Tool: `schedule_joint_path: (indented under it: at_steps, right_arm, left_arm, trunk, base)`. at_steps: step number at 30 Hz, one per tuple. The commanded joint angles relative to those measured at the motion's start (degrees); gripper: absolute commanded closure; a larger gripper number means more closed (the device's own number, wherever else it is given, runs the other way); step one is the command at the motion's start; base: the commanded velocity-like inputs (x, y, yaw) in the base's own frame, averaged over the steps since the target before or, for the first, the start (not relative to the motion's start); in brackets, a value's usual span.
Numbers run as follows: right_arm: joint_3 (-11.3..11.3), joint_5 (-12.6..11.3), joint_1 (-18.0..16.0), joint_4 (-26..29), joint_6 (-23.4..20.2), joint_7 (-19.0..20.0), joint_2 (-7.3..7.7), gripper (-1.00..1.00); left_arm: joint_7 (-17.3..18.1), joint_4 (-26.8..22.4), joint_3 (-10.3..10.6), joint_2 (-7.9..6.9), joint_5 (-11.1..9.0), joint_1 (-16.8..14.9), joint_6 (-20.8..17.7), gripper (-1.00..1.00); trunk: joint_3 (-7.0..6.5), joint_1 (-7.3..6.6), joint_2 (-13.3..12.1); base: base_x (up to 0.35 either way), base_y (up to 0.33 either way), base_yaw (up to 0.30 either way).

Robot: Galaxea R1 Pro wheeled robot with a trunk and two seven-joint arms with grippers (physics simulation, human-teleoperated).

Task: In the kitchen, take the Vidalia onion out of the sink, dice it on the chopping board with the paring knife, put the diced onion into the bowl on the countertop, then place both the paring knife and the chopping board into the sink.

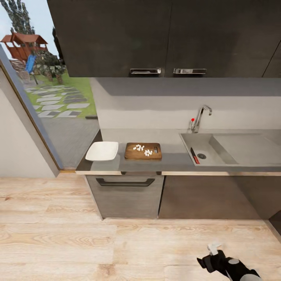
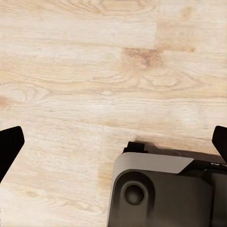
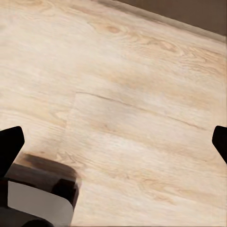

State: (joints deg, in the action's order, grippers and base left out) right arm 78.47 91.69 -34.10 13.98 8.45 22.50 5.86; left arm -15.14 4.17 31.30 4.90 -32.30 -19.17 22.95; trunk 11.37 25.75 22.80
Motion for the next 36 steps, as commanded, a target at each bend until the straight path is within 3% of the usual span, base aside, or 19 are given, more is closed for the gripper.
schedule_joint_path:
  at_steps: [1, 4, 5, 8, 10, 11, 13, 17, 20, 25, 30, 36]
  right_arm:
    - [0.5, 0.4, 1.9, 0.1, 1.8, -1.2, -0.67, -1.00]
    - [0.5, 0.5, 8.9, -0.1, 10.2, -11.8, -3.63, -1.00]
    - [0.5, 0.5, 9.5, -0.1, 11.5, -13.7, -3.99, -1.00]
    - [0.4, 0.6, 11.3, -0.5, 16.5, -24.3, -5.56, -1.00]
    - [0.2, 0.6, 11.6, -0.9, 17.5, -28.9, -6.28, -1.00]
    - [0.0, 0.7, 11.8, -1.2, 18.0, -33.3, -7.16, -1.00]
    - [-0.1, 0.8, 11.9, -1.4, 18.3, -38.3, -8.90, -1.00]
    - [-0.6, 0.8, 12.0, -1.6, 20.1, -42.2, -12.18, -1.00]
    - [-0.6, 0.7, 12.0, -1.6, 22.7, -42.7, -13.15, -1.00]
    - [-0.8, 0.7, 12.0, -1.6, 25.6, -42.9, -13.73, -1.00]
    - [-0.7, 0.7, 12.0, -1.7, 26.1, -42.9, -14.36, -1.00]
    - [-0.4, 0.6, 12.0, -1.7, 26.3, -43.0, -14.39, -1.00]
  left_arm:
    - [-0.2, 0.2, 0.3, 0.03, 0.0, -0.1, 0.3, -1.00]
    - [-0.1, 0.1, 0.3, -0.04, 0.0, -0.1, 0.3, -1.00]
    - [-0.1, 0.1, 0.3, -0.05, 0.0, -0.1, 0.3, -1.00]
    - [-0.1, 0.0, 0.3, -0.08, 0.0, -0.1, 0.4, -1.00]
    - [0.0, 0.0, 0.3, -0.27, 0.1, -0.1, 0.5, -1.00]
    - [-0.1, -0.4, 0.3, -0.52, 0.2, -0.1, 0.6, -1.00]
    - [-0.1, -1.7, 0.2, -0.79, 0.2, -0.1, 0.7, -1.00]
    - [-0.3, -5.2, 0.3, -1.81, 0.3, -0.1, 0.8, -1.00]
    - [-0.3, -7.3, 0.2, -3.27, 0.3, -0.1, 0.9, -1.00]
    - [-0.3, -8.9, 0.3, -4.29, 0.3, -0.1, 2.1, -1.00]
    - [-0.2, -8.6, 0.5, -4.48, 0.4, -0.1, 5.3, -1.00]
    - [0.1, -7.3, 0.6, -4.44, 0.5, -0.1, 5.9, -1.00]
  trunk:
    - [0.10, 0.04, 0.1]
    - [0.10, 0.04, 0.1]
    - [0.10, 0.04, 0.1]
    - [0.10, 0.04, 0.1]
    - [0.10, 0.04, 0.1]
    - [0.10, 0.04, 0.1]
    - [0.10, 0.04, 0.1]
    - [0.10, 0.04, 0.1]
    - [0.10, 0.04, 0.1]
    - [0.10, 0.04, 0.1]
    - [0.10, 0.04, 0.1]
    - [0.10, 0.04, 0.1]
  base:
    - [0.000, 0.000, 0.000]
    - [0.000, 0.000, 0.000]
    - [0.000, 0.000, 0.000]
    - [0.000, 0.000, 0.000]
    - [0.000, 0.000, 0.000]
    - [0.000, 0.000, 0.000]
    - [0.000, 0.000, 0.000]
    - [0.000, 0.000, 0.000]
    - [0.000, 0.000, 0.000]
    - [0.000, 0.000, 0.000]
    - [0.000, 0.000, 0.000]
    - [0.002, 0.003, 0.000]
